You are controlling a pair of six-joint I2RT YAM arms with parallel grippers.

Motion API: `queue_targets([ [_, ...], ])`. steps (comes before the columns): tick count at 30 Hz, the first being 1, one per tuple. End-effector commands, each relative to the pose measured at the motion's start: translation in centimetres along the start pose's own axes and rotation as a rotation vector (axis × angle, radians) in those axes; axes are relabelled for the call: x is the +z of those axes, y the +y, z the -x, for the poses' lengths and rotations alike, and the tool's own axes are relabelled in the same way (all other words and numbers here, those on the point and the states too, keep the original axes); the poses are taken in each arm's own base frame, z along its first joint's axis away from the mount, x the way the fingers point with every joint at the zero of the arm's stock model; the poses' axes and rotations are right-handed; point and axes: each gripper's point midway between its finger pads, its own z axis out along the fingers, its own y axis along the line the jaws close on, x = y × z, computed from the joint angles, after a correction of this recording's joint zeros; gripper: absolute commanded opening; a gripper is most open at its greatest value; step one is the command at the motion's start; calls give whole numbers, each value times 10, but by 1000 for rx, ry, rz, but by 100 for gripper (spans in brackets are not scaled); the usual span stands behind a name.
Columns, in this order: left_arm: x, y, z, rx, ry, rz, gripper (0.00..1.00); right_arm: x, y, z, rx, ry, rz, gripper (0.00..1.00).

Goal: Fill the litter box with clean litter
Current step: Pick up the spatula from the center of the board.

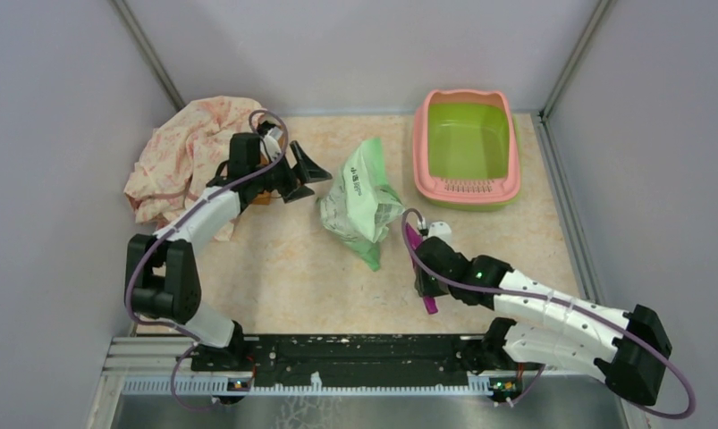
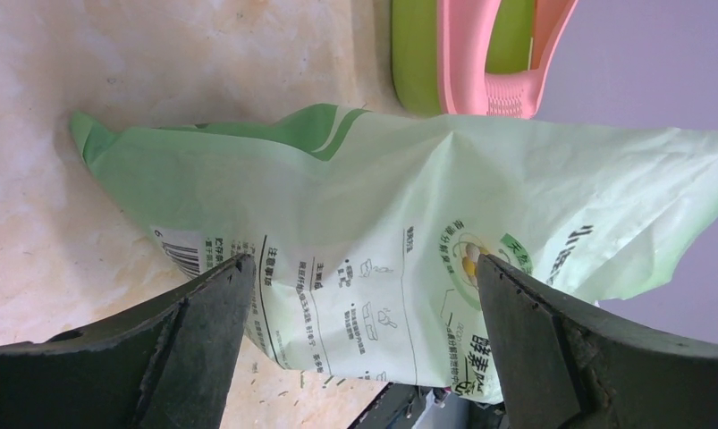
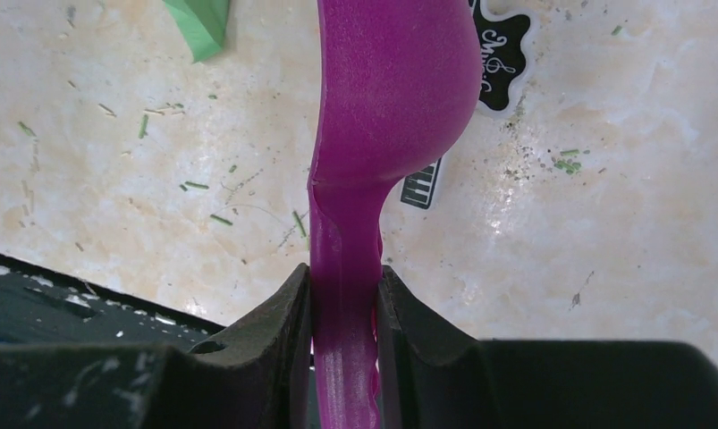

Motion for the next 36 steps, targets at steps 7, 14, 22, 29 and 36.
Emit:
queue_targets([
  [7, -48, -41, 7, 106, -93, -67, 99, -115, 35, 67, 30, -154, 242, 0],
  [14, -103, -108, 1, 263, -173, -251, 99, -216, 97, 96, -38, -206, 672, 0],
  [22, -157, -178, -38, 462, -83, -590, 99, -236, 171, 112, -93, -182, 1034, 0],
  [29, -180, -187, -60, 572, -67, -638, 99, -215, 192, 133, -120, -182, 1007, 0],
  [36, -178, -174, -68, 577, -51, -583, 97, -211, 199, 139, -120, -188, 1019, 0],
])
